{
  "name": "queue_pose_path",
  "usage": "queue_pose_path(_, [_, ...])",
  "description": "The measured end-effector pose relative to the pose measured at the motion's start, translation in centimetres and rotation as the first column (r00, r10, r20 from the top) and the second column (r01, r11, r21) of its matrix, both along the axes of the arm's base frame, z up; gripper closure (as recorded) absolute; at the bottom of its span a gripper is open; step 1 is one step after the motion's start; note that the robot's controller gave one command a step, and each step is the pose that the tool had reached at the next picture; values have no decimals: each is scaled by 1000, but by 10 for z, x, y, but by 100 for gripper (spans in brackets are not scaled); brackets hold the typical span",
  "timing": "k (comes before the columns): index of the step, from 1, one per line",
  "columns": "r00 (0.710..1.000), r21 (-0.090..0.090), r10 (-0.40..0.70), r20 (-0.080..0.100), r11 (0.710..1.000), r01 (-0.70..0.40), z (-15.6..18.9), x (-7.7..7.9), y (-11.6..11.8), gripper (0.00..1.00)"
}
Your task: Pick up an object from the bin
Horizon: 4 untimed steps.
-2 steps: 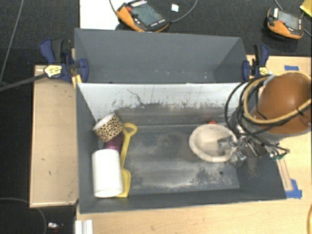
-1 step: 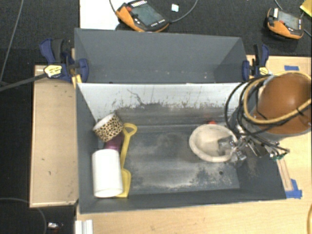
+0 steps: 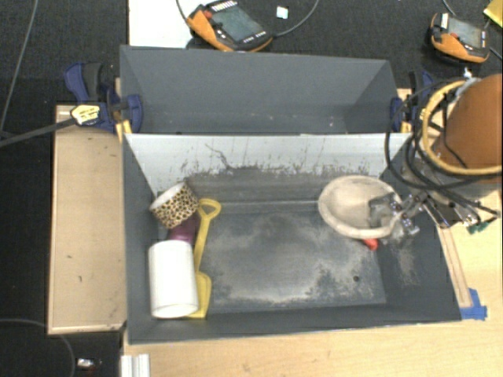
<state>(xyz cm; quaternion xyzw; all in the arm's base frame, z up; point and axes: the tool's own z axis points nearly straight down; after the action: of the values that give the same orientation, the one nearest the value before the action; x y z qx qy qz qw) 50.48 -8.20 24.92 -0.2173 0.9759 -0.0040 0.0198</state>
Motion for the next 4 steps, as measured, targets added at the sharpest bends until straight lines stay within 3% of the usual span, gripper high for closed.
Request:
queue_pose_path(1, [1000,0,1,0,1000,-1,1,5,-1,100])
queue_pose_path(2, [997,-7,76,14,997,-76,80,13,-36,100])
queue_pose_path(3, [1000,3,-30,-1,1000,30,-43,-16,-17,100])
queue_pose_path(4, [997,-6,74,15,997,-74,-9,-1,-41,100])
